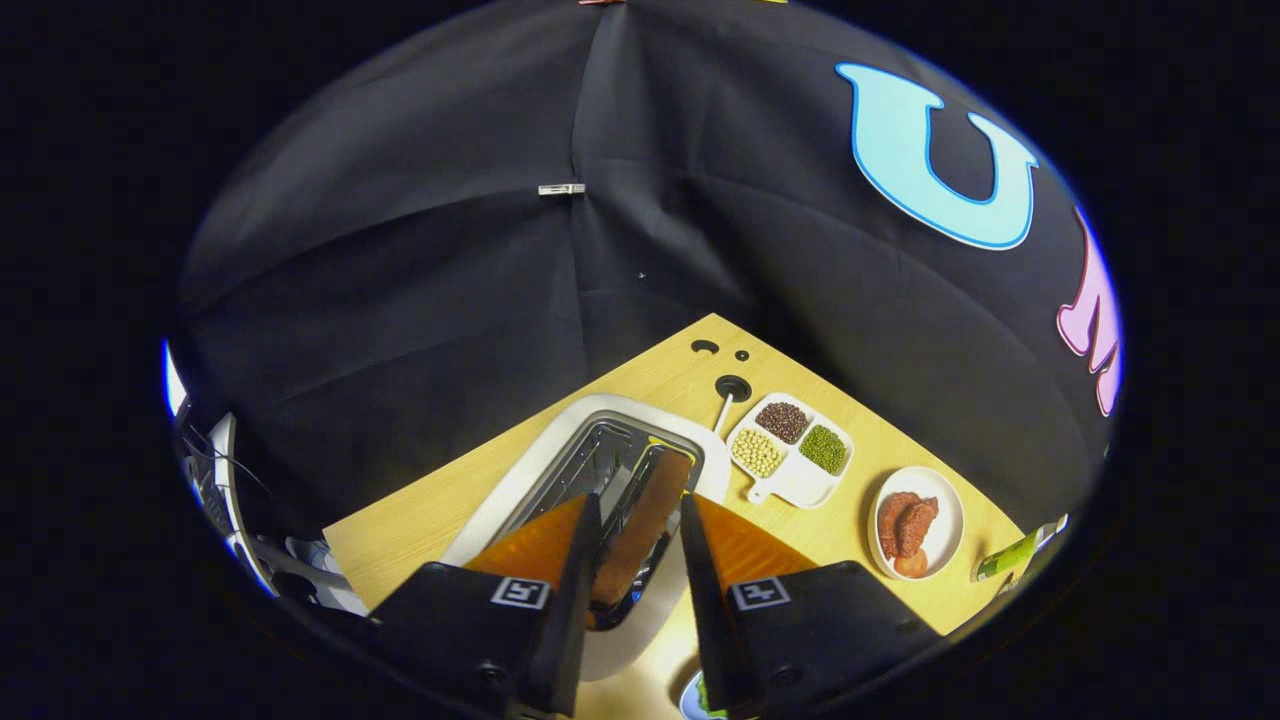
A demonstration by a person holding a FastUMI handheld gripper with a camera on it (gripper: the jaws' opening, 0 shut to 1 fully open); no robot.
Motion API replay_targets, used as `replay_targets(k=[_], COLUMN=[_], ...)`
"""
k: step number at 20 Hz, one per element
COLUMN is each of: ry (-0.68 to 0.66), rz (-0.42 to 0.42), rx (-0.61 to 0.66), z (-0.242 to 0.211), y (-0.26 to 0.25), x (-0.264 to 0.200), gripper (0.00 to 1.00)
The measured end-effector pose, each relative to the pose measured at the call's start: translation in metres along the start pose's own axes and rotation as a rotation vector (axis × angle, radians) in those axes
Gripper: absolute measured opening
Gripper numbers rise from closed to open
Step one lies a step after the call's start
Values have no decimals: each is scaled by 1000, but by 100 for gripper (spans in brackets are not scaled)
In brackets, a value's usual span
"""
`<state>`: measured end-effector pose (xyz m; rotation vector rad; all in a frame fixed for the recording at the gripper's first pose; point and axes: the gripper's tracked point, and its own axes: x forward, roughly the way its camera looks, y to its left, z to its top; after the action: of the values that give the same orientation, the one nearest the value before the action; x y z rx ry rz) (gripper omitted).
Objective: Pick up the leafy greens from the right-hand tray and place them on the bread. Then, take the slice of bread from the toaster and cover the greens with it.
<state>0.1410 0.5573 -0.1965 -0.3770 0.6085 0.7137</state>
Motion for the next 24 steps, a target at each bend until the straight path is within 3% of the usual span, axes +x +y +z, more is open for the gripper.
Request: replay_targets(k=[4, 7, 8, 13, 24], ry=[20, 33, 40, 1, -164], rz=[-4, -9, -14, 8, -26], rx=[-5, 22, 36, 32, 89], z=[-3, -3, -4, 8, 47], y=[5, 4, 3, 5, -40], x=[1, 3, 2, -11, -98], gripper=[26, 26, 17, 12, 12])
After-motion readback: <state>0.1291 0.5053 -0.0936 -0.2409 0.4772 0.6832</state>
